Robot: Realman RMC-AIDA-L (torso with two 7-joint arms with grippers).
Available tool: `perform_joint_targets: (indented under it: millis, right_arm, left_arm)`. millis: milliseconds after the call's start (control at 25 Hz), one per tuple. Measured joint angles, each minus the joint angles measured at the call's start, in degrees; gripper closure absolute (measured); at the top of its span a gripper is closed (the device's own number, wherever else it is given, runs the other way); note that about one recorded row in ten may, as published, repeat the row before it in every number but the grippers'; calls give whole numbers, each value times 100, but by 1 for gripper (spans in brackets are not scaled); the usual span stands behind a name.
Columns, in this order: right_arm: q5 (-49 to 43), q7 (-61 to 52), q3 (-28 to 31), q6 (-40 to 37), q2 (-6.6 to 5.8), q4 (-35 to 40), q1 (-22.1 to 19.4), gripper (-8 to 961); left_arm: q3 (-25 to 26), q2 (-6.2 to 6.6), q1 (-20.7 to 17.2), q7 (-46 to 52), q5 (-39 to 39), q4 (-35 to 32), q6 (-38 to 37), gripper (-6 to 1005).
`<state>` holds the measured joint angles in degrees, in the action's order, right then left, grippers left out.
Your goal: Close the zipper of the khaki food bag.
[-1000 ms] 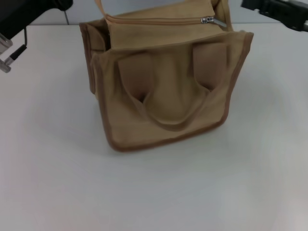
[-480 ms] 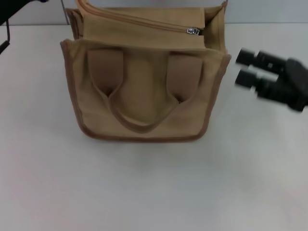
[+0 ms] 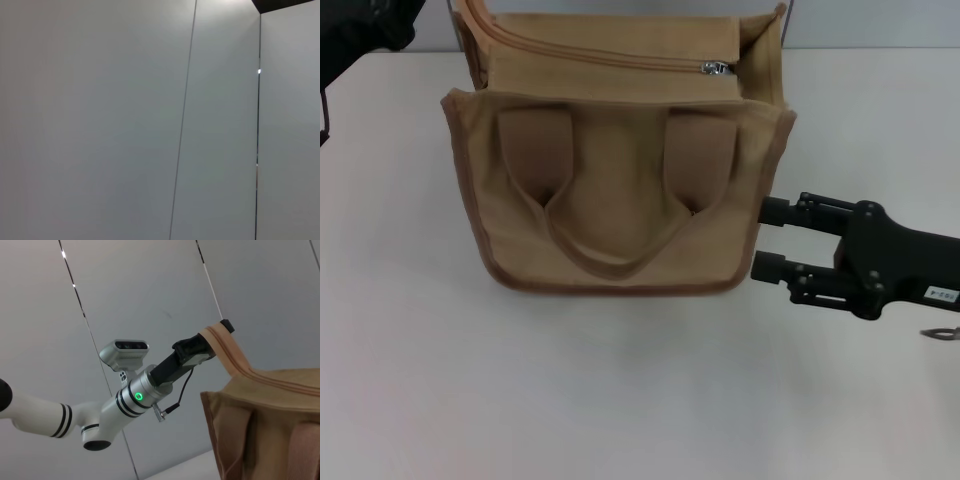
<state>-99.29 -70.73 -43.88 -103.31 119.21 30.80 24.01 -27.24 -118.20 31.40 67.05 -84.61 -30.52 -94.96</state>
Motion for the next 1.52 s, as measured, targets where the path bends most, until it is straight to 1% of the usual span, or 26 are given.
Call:
perform_joint_targets:
  millis: [240,280,360,400,440,480,520,560,640,680,720,800,880,920,960,1040,1080,1120,1160,1240,1280,1320,1400,1440,1480,1520]
  right_arm:
    - [-4,233,-110,135,3,-129,46,237]
    - [-6,307,-147,140,5,-195,85,237]
    - [-7,349,-164,144,5,-245,108,237]
    - [-7,398,-170,156,5,-294,127,237]
    - [-9,450,-178,177,4,-343,146,237]
    - [-10,562,-194,264,4,-425,167,237]
    - [-10,562,-194,264,4,-425,167,237]
    - [-10,616,-213,327,4,-473,171,237]
    - [-10,696,-240,452,8,-561,205,237]
    - [-10,767,-255,618,9,-696,271,237]
    - [-10,767,-255,618,9,-696,271,237]
    - [-10,814,-277,690,10,-784,305,237]
    - [-10,856,-310,736,11,-832,328,237]
    - [-10,874,-317,744,12,-843,341,237]
    - [-10,900,-317,747,13,-859,352,237]
    - [-10,1017,-317,741,18,-947,392,237]
    - [-10,1186,-317,714,21,-1078,444,237]
    - [-10,1186,-317,714,21,-1078,444,237]
    - [-10,1284,-316,705,21,-1154,473,237]
    - [-11,1475,-316,694,22,-1317,534,237]
    - [-11,1641,-315,702,23,-1470,589,237]
    - [-11,1641,-315,702,23,-1470,589,237]
    - [-13,1750,-321,727,23,-1579,634,237]
    - [-15,1797,-349,736,23,-1638,659,237]
    - [-18,1865,-449,738,23,-1700,687,237]
    - [-18,1865,-449,738,23,-1700,687,237]
  left_arm:
    - [-29,4,-31,96,-53,45,118,953]
    - [-53,55,-120,234,-100,77,142,953]
    - [-59,68,-150,272,-109,76,146,894]
    - [-70,126,-261,370,-139,56,152,865]
    - [-72,128,-264,376,-141,55,152,835]
    - [-97,257,-465,499,-145,40,151,806]
    - [-97,257,-465,499,-145,40,151,776]
    - [-116,328,-575,542,-149,37,144,747]
    - [-211,478,-798,579,-247,-1,86,653]
    - [-310,655,-1032,580,-464,-80,20,607]
    - [-310,655,-1032,580,-464,-80,20,560]
    - [-340,783,-1241,546,-697,-125,-86,468]
    - [-342,843,-1386,468,-865,-144,-255,377]
    - [-348,869,-1480,342,-1120,-193,-563,331]
    - [-350,871,-1499,249,-1260,-215,-754,286]
    - [-351,849,-1515,21,-1575,-252,-1184,248]
    - [-358,785,-1471,-203,-1907,-271,-1582,229]
    - [-358,785,-1471,-203,-1907,-271,-1582,210]
    - [-375,742,-1429,-270,-2049,-275,-1699,191]
    - [-480,609,-1311,-351,-2270,-272,-1742,172]
    - [-615,468,-1183,-460,-2497,-259,-1682,172]
    - [-615,468,-1183,-460,-2497,-259,-1682,172]
    - [-682,359,-1067,-580,-2721,-247,-1620,172]
    - [-682,359,-1067,-580,-2721,-247,-1620,172]
    - [-701,289,-969,-622,-2845,-234,-1568,172]
    - [-703,282,-952,-623,-2860,-231,-1563,172]
